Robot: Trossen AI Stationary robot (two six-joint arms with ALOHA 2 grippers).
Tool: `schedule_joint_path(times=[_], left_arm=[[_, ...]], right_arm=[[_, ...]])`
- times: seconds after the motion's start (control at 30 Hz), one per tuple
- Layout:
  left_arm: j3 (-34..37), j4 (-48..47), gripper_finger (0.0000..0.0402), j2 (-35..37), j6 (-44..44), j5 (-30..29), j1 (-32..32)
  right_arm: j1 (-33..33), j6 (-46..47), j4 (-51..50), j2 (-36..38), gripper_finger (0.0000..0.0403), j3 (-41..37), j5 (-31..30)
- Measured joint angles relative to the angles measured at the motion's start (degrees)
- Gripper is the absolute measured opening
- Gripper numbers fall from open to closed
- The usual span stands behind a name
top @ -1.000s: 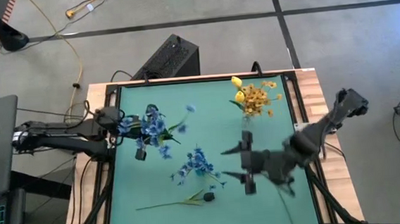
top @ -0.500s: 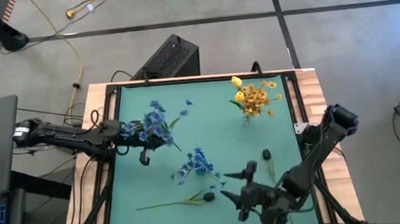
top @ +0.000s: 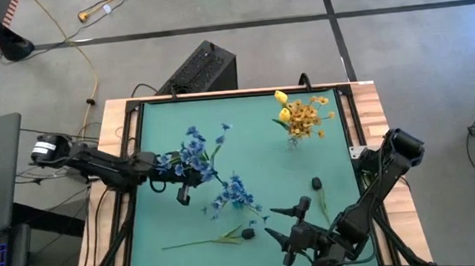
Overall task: Sort flowers into vase by color
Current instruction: Put the blue flower into the blue transparent vase
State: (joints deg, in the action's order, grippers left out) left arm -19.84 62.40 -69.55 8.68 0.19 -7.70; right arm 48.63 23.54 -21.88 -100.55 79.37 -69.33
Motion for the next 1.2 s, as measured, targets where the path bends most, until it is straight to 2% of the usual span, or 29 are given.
schedule_joint_path(times=[0.33, 0.5, 0.7, 1.2], left_arm=[[-0.1, 6.8, 0.0, -5.6, 1.0, -0.6, 0.0], [-1.7, 6.2, 0.0, -5.6, 1.0, 0.3, 0.0], [-4.1, 0.6, 0.0, -5.6, 0.3, 0.9, 0.0], [-4.1, -1.6, 0.0, -5.6, -0.7, -2.0, -1.4]], right_arm=[[-0.8, 0.0, -0.3, 0.0, 0.0291, 0.0, 0.0], [-0.8, 0.0, -0.4, 0.0, 0.0291, 0.0, 0.1], [-0.7, 0.0, -0.5, 0.0, 0.0291, 0.0, 0.2], [-0.8, 0.0, -0.4, 0.0, 0.0291, 0.0, 0.3]])
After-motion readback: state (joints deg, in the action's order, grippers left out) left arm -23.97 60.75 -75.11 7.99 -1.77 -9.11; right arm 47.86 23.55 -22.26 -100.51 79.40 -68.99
